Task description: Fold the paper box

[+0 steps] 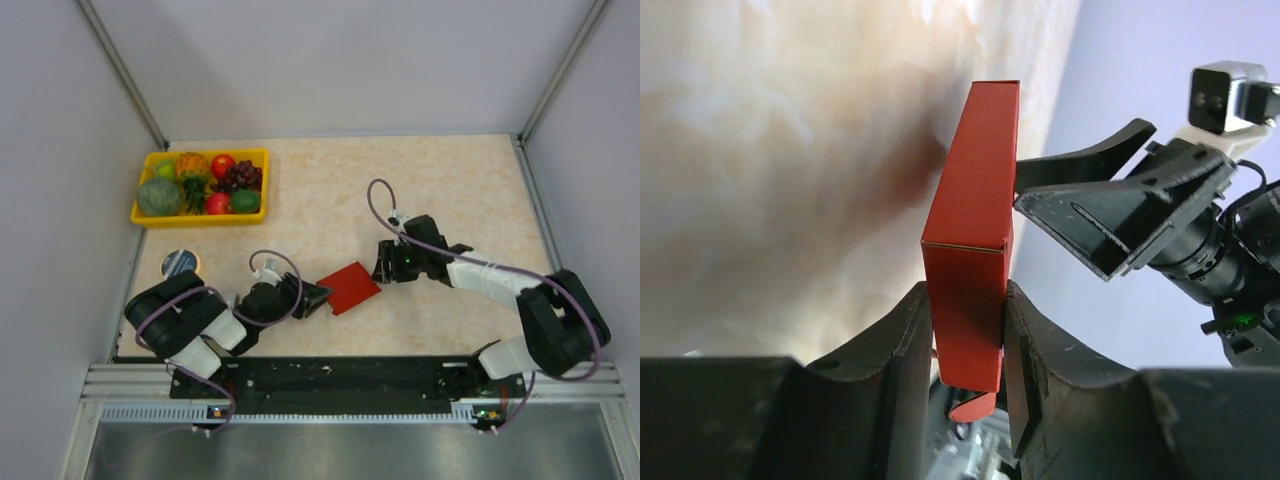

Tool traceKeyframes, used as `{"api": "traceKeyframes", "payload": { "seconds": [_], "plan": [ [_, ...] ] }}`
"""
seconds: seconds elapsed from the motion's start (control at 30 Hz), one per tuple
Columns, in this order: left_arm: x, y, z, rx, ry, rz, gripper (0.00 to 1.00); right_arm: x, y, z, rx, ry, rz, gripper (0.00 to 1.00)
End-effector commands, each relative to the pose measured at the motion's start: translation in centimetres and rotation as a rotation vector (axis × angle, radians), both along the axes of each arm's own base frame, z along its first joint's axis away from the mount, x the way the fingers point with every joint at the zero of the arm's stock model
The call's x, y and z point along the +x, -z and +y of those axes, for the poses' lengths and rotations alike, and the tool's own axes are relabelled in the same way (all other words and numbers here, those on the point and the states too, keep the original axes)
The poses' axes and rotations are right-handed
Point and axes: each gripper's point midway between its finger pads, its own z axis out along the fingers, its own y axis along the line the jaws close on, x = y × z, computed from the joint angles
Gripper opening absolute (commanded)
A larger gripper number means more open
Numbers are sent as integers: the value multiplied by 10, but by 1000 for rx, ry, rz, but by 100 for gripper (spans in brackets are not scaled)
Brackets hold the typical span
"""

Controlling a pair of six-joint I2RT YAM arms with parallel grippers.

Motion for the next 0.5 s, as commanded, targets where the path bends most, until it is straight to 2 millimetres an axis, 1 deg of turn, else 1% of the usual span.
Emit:
{"api": "traceKeyframes", "payload": {
  "seconds": [0.0, 0.03, 0.07, 0.1, 0.13, 0.17, 0.2, 0.23, 0.27, 0.3, 0.33, 0.37, 0.43, 0.47],
  "plan": [
    [-16, -35, 0, -154, 80, 59, 20, 6, -79, -6, -149, -156, -311, 60],
    [-19, -46, 4, -187, 81, 53, 20, -4, -113, 8, -114, -223, -424, 64],
    [-16, -51, 9, -198, 74, 59, 19, -15, -128, 18, -115, -342, -519, 65],
    [-21, -33, 14, -150, 69, 148, 17, -26, -143, 29, -84, -398, -589, 70],
    [-21, -55, 11, -181, 97, 116, 17, -57, -164, 48, -2, -492, -670, 72],
    [-18, -58, 14, -167, 87, 126, 17, -66, -172, 54, -10, -550, -756, 74],
    [-21, -45, 18, -110, 80, 194, 17, -72, -179, 55, -30, -564, -812, 78],
    [-20, -69, 17, -125, 110, 148, 16, -75, -183, 54, -74, -565, -860, 78],
    [-16, -73, 22, -117, 97, 159, 14, -88, -190, 59, -75, -631, -911, 79],
    [-19, -76, 24, -113, 108, 173, 12, -91, -191, 59, -100, -654, -928, 79],
    [-18, -79, 30, -107, 103, 201, 11, -93, -193, 56, -142, -672, -935, 79],
    [-26, -82, 29, -120, 150, 229, 10, -102, -193, 62, -172, -732, -962, 80],
    [-33, -86, 31, -136, 173, 274, 3, -106, -202, 64, -211, -762, -990, 80],
    [-39, -89, 30, -152, 203, 293, 2, -110, -205, 68, -226, -791, -1013, 80]
  ]
}}
